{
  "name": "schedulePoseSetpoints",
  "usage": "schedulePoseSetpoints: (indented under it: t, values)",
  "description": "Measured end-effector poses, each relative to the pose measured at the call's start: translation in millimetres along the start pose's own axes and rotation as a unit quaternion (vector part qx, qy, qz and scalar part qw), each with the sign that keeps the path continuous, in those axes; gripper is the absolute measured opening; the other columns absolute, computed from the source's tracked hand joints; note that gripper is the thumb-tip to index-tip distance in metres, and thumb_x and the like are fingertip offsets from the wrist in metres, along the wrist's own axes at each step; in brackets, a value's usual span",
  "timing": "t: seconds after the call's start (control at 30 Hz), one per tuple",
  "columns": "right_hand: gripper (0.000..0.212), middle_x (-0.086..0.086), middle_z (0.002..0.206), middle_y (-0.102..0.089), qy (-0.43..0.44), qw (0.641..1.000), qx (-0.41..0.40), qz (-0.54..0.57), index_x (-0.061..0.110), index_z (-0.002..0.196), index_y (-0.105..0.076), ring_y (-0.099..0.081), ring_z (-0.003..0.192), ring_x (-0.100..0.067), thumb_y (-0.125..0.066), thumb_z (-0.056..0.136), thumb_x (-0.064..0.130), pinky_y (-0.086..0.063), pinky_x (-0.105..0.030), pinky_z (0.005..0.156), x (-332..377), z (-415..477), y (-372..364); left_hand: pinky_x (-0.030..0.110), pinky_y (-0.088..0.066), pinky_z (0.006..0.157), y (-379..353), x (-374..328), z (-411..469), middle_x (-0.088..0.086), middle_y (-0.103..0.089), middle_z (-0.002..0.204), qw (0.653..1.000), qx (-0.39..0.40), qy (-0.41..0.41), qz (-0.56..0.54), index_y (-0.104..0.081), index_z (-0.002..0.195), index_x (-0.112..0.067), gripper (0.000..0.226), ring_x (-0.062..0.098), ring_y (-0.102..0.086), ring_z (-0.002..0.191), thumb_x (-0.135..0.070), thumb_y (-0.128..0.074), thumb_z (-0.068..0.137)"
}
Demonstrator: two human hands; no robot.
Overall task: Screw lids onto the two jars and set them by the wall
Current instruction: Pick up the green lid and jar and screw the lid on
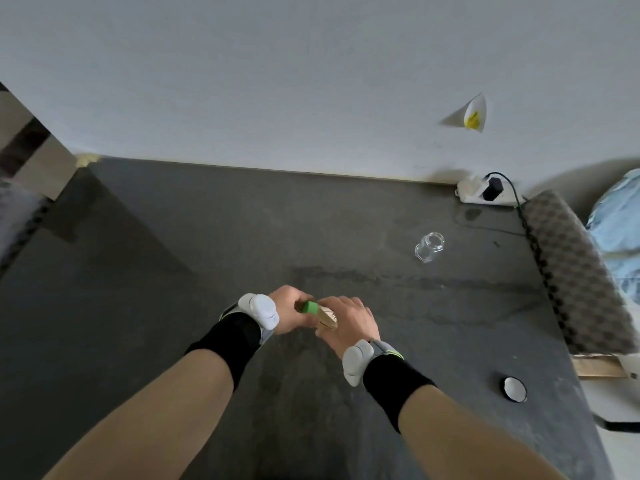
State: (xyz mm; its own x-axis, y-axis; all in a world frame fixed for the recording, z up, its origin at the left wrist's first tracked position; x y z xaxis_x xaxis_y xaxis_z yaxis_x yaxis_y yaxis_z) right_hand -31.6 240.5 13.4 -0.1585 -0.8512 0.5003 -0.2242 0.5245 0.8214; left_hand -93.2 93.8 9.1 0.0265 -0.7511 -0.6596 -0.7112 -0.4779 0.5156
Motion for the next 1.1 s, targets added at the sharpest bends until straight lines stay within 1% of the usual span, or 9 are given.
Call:
schedulePoseSetpoints:
  t: [0.13,0.33,0.43,0.57,0.77,0.87,0.93,1.03,1.1]
  values:
    - [0.049,0.007,0.121,-0.069,-0.020,0.999,-0.007,0.042,0.035,0.127,-0.062,-0.054,0.117,-0.023,-0.077,0.080,0.040,-0.039,-0.035,0.093,-2,0,1,0.033,-0.053,0.104,3,2,-1,0.000,-0.072,0.131,1.000,-0.020,-0.015,0.007,-0.060,0.145,-0.022,0.074,0.017,-0.069,0.119,-0.024,-0.087,0.076]
    - [0.048,0.008,0.121,-0.070,-0.029,0.998,-0.024,0.054,0.034,0.127,-0.061,-0.054,0.118,-0.023,-0.077,0.082,0.039,-0.036,-0.033,0.089,-6,1,5,0.036,-0.055,0.104,1,3,-5,-0.002,-0.073,0.126,0.995,-0.057,-0.010,-0.077,-0.062,0.142,-0.020,0.085,0.014,-0.071,0.114,-0.049,-0.089,0.067]
    - [0.048,0.008,0.122,-0.069,-0.028,0.998,-0.027,0.051,0.033,0.127,-0.061,-0.053,0.120,-0.023,-0.077,0.083,0.037,-0.032,-0.031,0.087,-6,3,6,0.037,-0.059,0.096,4,1,-4,-0.002,-0.078,0.113,0.991,-0.087,-0.011,-0.098,-0.072,0.126,-0.017,0.056,0.014,-0.073,0.099,-0.043,-0.087,0.078]
    - [0.050,0.005,0.122,-0.071,-0.031,0.997,-0.024,0.063,0.031,0.131,-0.059,-0.054,0.120,-0.023,-0.077,0.084,0.039,-0.032,-0.032,0.088,-8,4,7,0.041,-0.057,0.101,6,-6,-3,-0.001,-0.077,0.113,0.991,-0.088,-0.047,-0.085,-0.071,0.128,-0.020,0.055,0.015,-0.073,0.105,-0.022,-0.090,0.076]
    - [0.049,0.007,0.123,-0.071,-0.028,0.997,-0.034,0.069,0.031,0.131,-0.059,-0.053,0.121,-0.023,-0.077,0.085,0.037,-0.032,-0.032,0.089,-11,5,8,0.047,-0.064,0.086,0,-10,-1,0.000,-0.076,0.110,0.985,-0.116,-0.010,-0.126,-0.070,0.125,-0.018,0.048,0.025,-0.076,0.092,-0.036,-0.082,0.082]
    - [0.051,0.005,0.124,-0.071,-0.033,0.996,-0.028,0.073,0.030,0.133,-0.058,-0.053,0.121,-0.024,-0.076,0.086,0.037,-0.035,-0.036,0.093,-14,5,10,0.039,-0.057,0.102,1,-21,-2,-0.003,-0.073,0.119,0.988,-0.104,-0.050,-0.106,-0.068,0.131,-0.020,0.054,0.016,-0.071,0.111,-0.019,-0.085,0.081]
    - [0.050,0.005,0.125,-0.071,-0.031,0.996,-0.035,0.074,0.030,0.133,-0.058,-0.054,0.121,-0.025,-0.076,0.086,0.036,-0.035,-0.036,0.093,-14,7,12,0.035,-0.052,0.105,0,-22,-1,-0.009,-0.067,0.126,0.988,-0.109,-0.030,-0.109,-0.063,0.137,-0.020,0.062,0.013,-0.065,0.120,-0.032,-0.086,0.080]
    - [0.051,0.005,0.127,-0.070,-0.030,0.997,-0.039,0.067,0.031,0.132,-0.059,-0.053,0.122,-0.024,-0.078,0.084,0.036,-0.035,-0.036,0.094,-14,9,16,0.042,-0.061,0.092,-1,-20,4,0.004,-0.076,0.119,0.985,-0.114,0.001,-0.127,-0.068,0.130,-0.013,0.051,0.026,-0.073,0.095,-0.040,-0.078,0.088]
    - [0.054,0.004,0.128,-0.070,-0.036,0.997,-0.035,0.063,0.031,0.133,-0.058,-0.053,0.123,-0.025,-0.078,0.084,0.037,-0.036,-0.037,0.097,-16,10,16,0.028,-0.055,0.093,-2,-26,4,0.007,-0.073,0.130,0.989,-0.104,-0.030,-0.100,-0.064,0.138,-0.013,0.053,0.018,-0.069,0.101,-0.024,-0.080,0.088]
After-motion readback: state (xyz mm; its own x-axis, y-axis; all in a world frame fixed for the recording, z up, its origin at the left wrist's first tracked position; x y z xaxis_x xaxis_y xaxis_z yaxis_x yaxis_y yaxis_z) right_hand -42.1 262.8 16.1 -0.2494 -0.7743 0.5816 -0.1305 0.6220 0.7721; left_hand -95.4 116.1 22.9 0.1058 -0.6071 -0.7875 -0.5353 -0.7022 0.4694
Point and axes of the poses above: each hand's wrist, its own z-axis towards the middle knuckle, its own y-axis out of the back of the hand, x = y × z, the point moved 5 cm from there along z, towards the middle knuckle
